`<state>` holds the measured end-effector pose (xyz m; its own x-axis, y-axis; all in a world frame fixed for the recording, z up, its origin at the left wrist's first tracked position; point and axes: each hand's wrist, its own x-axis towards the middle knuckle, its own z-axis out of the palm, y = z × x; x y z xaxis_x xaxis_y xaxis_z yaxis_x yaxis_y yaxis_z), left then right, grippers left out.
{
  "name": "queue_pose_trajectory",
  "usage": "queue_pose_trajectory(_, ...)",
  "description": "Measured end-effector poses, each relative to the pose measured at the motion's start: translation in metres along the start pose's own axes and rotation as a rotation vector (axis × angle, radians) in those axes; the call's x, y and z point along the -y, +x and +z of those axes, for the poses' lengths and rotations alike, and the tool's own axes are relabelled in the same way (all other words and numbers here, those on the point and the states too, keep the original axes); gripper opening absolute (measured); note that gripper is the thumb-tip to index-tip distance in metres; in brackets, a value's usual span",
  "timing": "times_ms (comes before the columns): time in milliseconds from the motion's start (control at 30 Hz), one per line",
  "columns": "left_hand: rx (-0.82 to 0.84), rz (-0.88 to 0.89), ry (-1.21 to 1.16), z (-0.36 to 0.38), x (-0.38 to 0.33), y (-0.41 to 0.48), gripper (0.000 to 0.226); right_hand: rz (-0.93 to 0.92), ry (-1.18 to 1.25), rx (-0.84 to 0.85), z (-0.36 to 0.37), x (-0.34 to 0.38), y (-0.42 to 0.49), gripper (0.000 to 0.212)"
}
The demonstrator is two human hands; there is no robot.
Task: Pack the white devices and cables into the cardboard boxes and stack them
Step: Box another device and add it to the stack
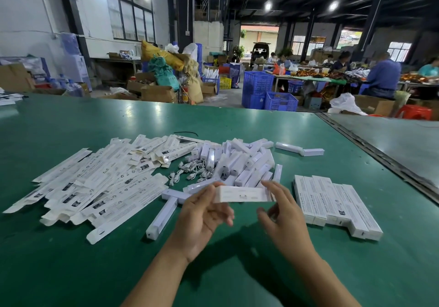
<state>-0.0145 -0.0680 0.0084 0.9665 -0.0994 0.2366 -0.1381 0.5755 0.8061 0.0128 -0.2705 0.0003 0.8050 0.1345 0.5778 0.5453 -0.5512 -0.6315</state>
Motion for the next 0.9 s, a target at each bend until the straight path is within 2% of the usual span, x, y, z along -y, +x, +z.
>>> queue_pose_trajectory(67,-0.059,-0.017,-0.013,-0.006,0.000,0.002,0.043,0.024,-0.085,0.007,-0.001,-0.004,0.001,0.040)
queue_pose_trajectory(133,-0.104,-0.022,-0.018,-0.007,0.002,0.005,0.058,0.022,-0.083,0.003,0.001,-0.004,0.000,0.035)
queue_pose_trajectory(200,-0.074,-0.039,0.001,-0.007,0.006,0.006,0.067,0.049,-0.038,0.009,0.004,0.002,0.000,0.033)
queue_pose_trajectory(267,-0.048,-0.049,0.160,-0.006,0.013,0.005,0.052,0.058,-0.014,0.066,0.009,0.008,0.000,0.033)
queue_pose_trajectory(367,-0.144,-0.043,0.382,-0.003,0.024,0.008,0.026,0.006,-0.039,0.158,0.019,0.016,-0.002,0.043)
queue_pose_trajectory(433,-0.262,0.000,0.376,-0.005,0.026,0.013,0.024,-0.038,-0.057,0.079,0.027,0.022,0.001,0.047)
queue_pose_trajectory(500,-0.464,0.082,0.394,-0.011,0.025,0.020,0.023,-0.064,-0.026,-0.036,0.035,0.026,0.013,0.039)
queue_pose_trajectory(567,-0.666,0.182,0.474,-0.018,0.024,0.025,0.021,-0.065,-0.039,-0.035,0.044,0.030,0.035,0.030)
queue_pose_trajectory(700,-0.913,0.276,0.496,-0.029,0.023,0.032,0.028,-0.048,-0.128,0.253,0.071,0.030,0.086,0.020)
queue_pose_trajectory(833,-1.158,0.300,0.474,-0.040,0.015,0.039,0.032,-0.028,-0.324,0.510,0.108,0.027,0.123,0.032)
queue_pose_trajectory(900,-1.188,0.329,0.435,-0.041,0.014,0.042,0.028,-0.029,-0.388,0.570,0.121,0.024,0.140,0.042)
